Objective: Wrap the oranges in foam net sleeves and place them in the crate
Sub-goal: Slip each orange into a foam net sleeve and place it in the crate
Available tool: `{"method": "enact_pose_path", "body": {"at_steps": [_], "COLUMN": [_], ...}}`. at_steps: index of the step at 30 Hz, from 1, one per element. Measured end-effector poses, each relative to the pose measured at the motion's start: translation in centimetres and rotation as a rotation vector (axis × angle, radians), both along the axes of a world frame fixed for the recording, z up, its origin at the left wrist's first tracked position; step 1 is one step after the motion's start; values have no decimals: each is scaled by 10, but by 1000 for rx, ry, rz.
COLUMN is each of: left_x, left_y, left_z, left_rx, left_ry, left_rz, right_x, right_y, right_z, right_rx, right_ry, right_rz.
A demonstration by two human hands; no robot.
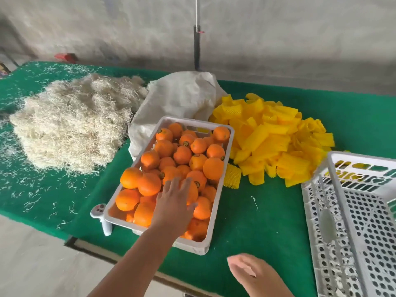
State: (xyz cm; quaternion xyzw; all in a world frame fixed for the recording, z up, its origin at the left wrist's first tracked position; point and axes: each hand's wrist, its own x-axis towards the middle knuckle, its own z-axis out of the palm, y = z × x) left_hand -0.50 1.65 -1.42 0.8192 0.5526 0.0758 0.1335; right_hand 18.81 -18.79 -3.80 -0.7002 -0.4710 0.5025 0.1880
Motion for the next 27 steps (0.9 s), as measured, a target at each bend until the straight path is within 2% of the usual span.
{"method": "enact_pose_path", "body": {"at_steps": [3,5,7,11,13,15,16,18,21,24,27], "left_x": [-8,-16,-24,-41,-43,-42,-41,-42,-45,-39,-33], "left_y": [13,19,24,36,41,47,50,58,66,67,66], "left_z": [-9,-13,-7,20,24,30,32,33,24,17,7], "left_rx": [4,-31,-122,-433,-731,-1184,-1335,-1504,-1571,-1451,-1310], "left_ry": [6,-107,-278,-741,-1024,-1332,-1425,-1477,-1465,-1350,-1239], "left_rz": [-59,-56,-16,119,217,327,355,363,316,238,260], "right_x": [-19,-28,-40,-58,-66,-74,-77,-82,-80,-59,-11], "right_y": [48,76,102,143,155,163,164,167,168,168,175], "right_z": [30,38,50,57,60,62,62,62,60,54,33], "right_rx": [75,145,188,244,259,269,282,310,324,307,258], "right_ry": [0,-30,-44,-70,-43,-16,-12,-17,2,51,-57], "right_rz": [-83,-112,-171,-256,-288,-298,-298,-304,-327,-403,-554]}}
